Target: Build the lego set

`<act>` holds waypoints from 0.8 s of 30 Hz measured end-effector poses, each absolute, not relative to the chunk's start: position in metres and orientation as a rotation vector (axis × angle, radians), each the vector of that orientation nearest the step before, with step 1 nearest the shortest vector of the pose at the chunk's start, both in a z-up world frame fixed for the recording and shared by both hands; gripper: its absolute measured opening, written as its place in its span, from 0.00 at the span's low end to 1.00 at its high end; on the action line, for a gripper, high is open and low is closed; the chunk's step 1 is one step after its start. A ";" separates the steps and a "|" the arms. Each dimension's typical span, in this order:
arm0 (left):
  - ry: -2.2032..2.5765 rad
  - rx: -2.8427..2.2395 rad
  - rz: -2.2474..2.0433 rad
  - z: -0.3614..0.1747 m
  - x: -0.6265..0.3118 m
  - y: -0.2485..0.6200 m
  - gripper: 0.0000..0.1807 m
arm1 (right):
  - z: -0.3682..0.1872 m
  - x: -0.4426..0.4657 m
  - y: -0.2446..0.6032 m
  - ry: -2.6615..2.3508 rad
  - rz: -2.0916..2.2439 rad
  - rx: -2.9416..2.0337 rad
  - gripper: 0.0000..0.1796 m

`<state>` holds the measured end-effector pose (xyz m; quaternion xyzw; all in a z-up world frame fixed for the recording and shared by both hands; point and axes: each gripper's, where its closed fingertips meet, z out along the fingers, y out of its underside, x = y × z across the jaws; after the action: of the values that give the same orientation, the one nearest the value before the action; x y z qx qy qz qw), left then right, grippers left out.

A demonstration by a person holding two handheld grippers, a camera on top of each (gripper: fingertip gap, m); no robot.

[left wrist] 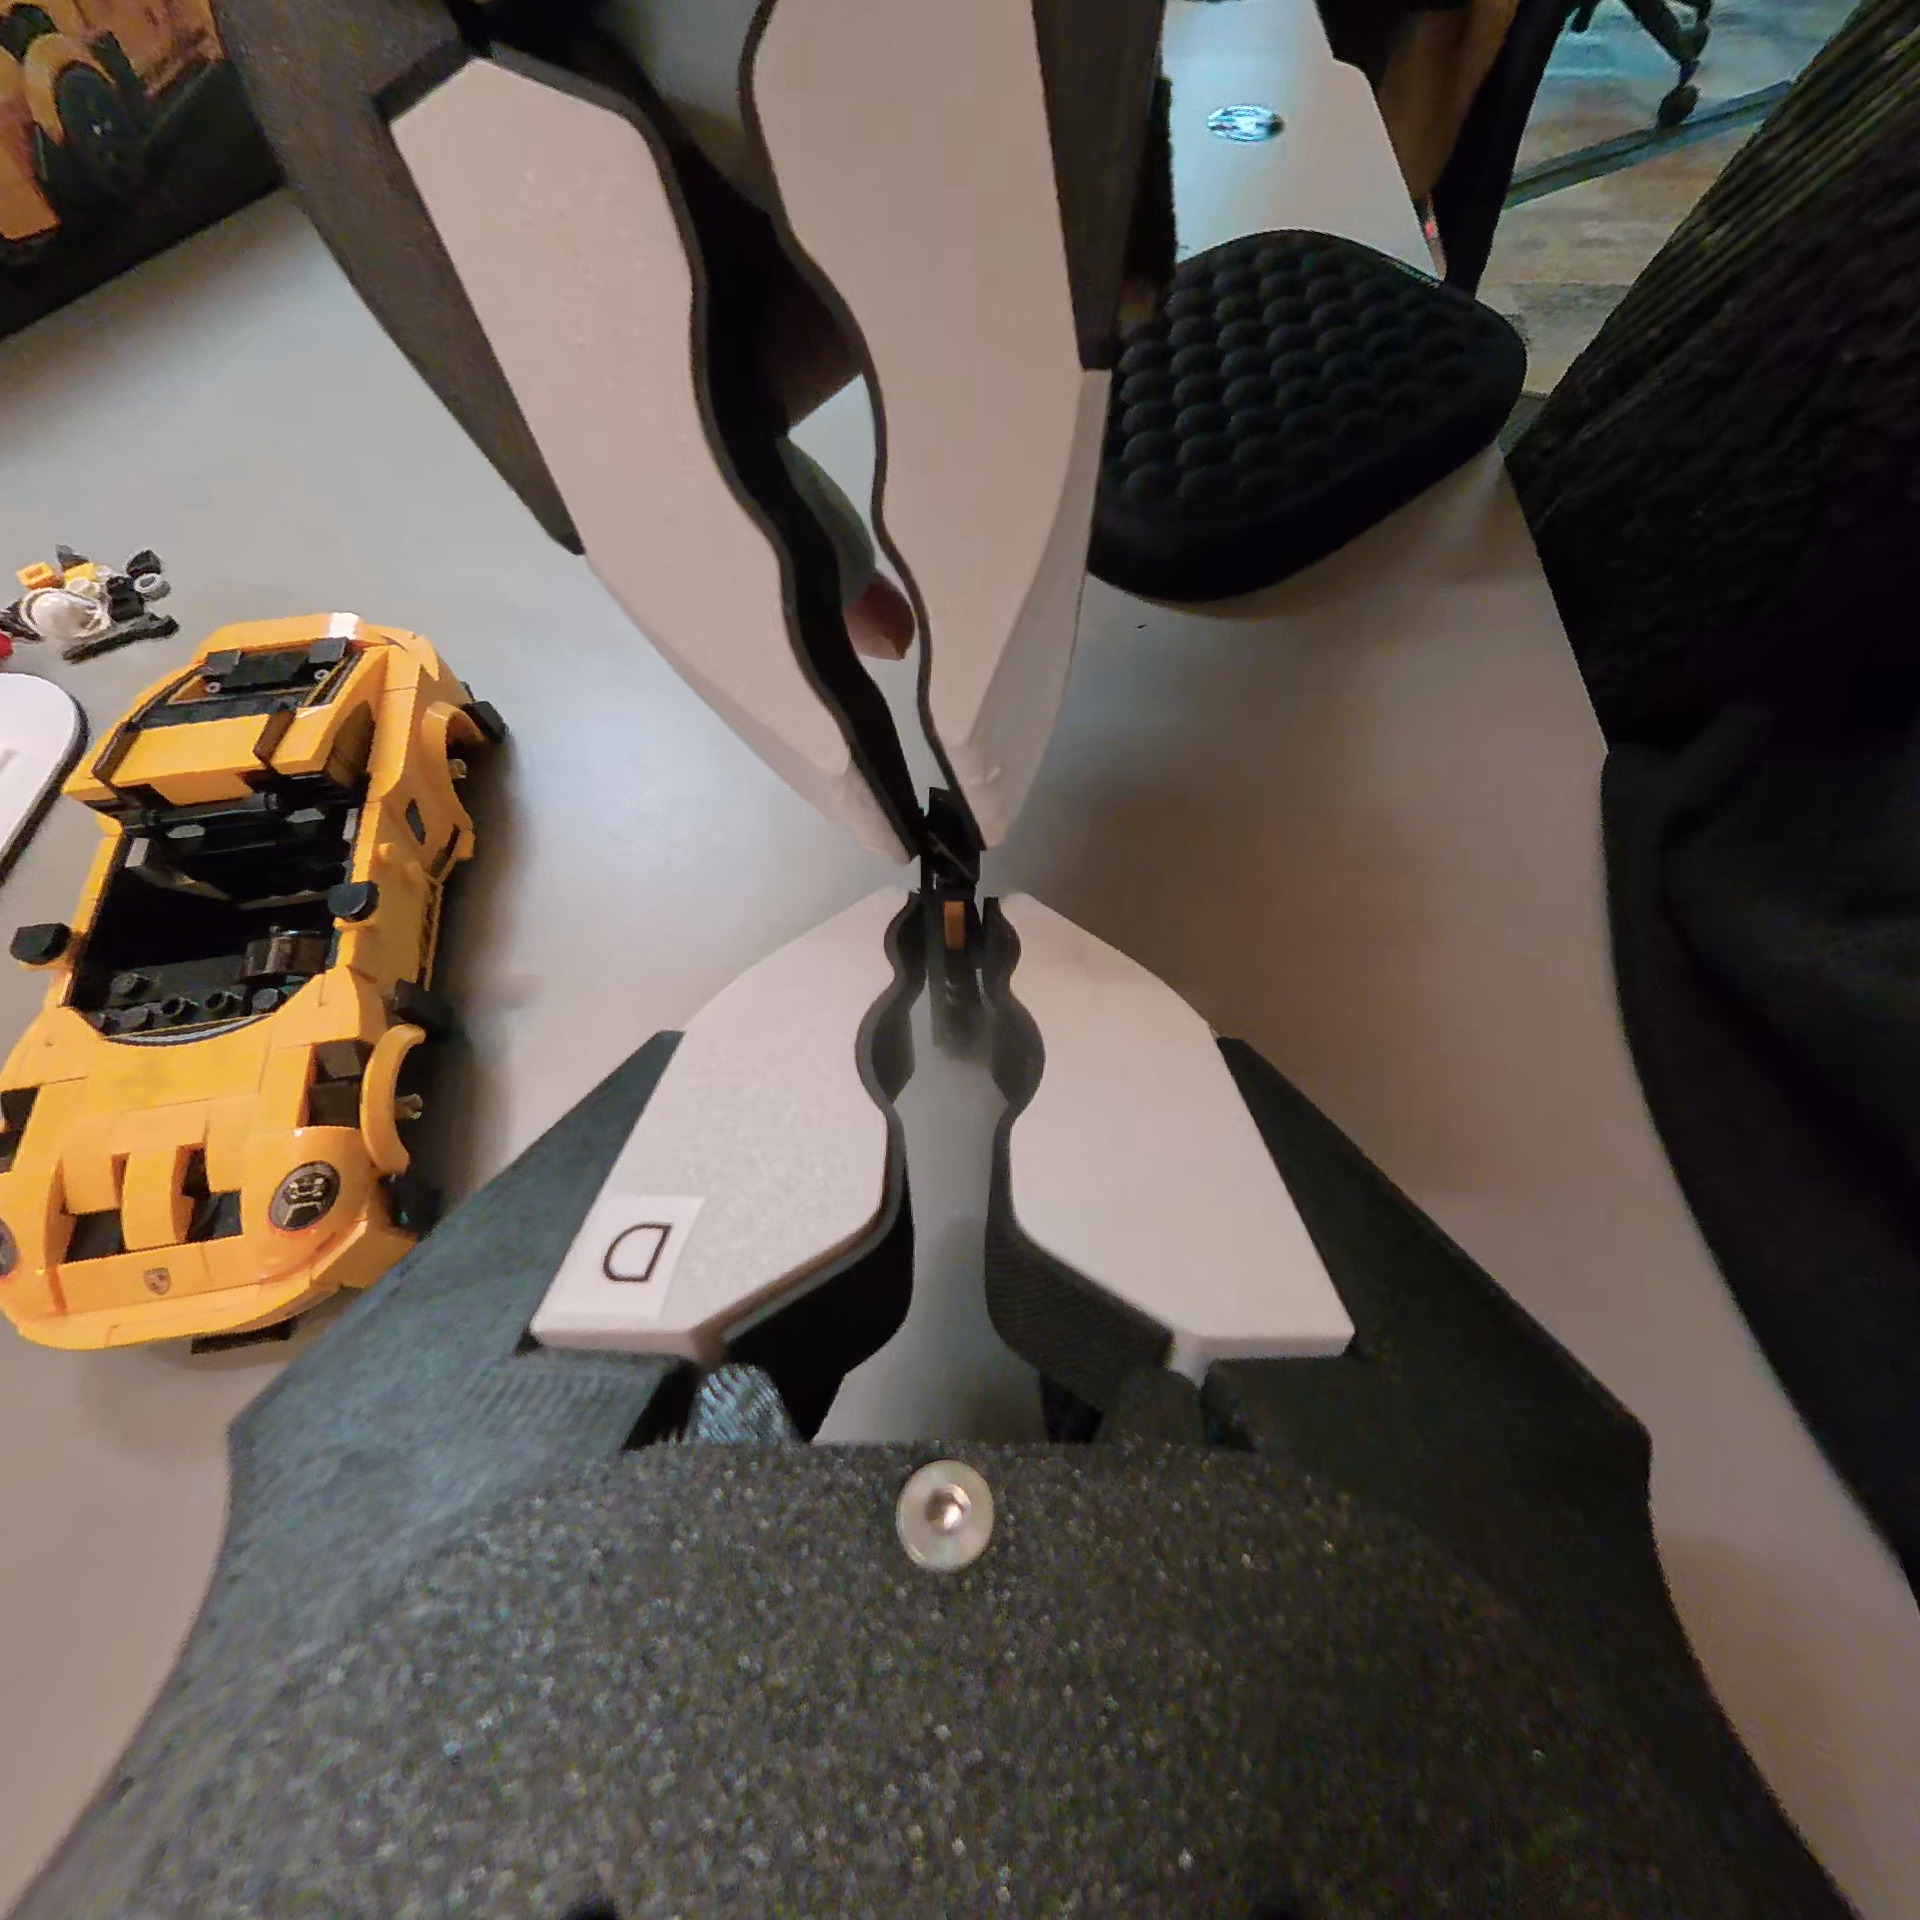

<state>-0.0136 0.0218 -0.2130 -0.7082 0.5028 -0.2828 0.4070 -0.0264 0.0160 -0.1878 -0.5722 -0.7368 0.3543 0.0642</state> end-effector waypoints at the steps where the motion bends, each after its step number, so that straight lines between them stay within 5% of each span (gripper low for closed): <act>1: 1.261 -1.794 -0.723 -0.213 -0.013 0.022 0.06 | -0.188 -0.026 0.016 -2.220 1.077 -1.722 0.04; 24: 1.204 -1.843 -0.766 -0.213 -0.015 0.025 0.06 | -0.178 -0.028 0.021 -2.159 0.758 -1.446 0.05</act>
<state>-0.0150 0.0251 -0.2128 -0.7265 0.4749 -0.3020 0.3943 -0.0283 0.0214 -0.1783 -0.5217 -0.7789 0.2733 0.2155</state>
